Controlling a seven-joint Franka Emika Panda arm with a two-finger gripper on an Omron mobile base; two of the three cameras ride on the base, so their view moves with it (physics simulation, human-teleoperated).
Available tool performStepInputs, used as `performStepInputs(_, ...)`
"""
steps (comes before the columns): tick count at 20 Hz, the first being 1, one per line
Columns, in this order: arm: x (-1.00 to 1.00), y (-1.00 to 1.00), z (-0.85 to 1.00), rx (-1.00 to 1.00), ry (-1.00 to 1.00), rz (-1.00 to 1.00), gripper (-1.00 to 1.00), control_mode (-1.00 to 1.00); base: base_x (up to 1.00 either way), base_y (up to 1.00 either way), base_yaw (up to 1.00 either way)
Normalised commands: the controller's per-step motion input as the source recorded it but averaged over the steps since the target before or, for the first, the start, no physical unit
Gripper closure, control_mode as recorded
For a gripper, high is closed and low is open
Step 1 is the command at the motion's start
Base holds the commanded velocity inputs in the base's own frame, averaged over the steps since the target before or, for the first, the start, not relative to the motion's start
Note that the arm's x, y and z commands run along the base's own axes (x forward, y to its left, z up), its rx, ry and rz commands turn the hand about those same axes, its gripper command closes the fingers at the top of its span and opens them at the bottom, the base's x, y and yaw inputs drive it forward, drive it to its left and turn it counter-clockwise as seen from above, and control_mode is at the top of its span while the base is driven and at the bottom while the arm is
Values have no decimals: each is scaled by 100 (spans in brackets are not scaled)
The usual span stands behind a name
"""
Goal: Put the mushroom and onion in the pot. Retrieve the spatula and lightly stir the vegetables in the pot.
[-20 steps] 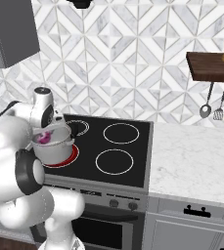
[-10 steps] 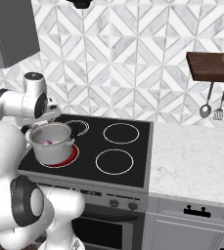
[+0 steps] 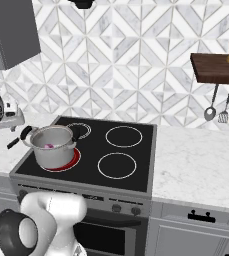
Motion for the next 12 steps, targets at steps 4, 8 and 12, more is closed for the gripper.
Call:
performStepInputs(4, -53, 100, -14, -1, 5, -37, -100, -100, 0, 0, 0)
performStepInputs(8, 9, 91, -30, 0, 1, -48, -100, -100, 0, 0, 0)
performStepInputs(12, 42, 33, -34, 1, 14, -32, -100, -100, 0, 0, 0)
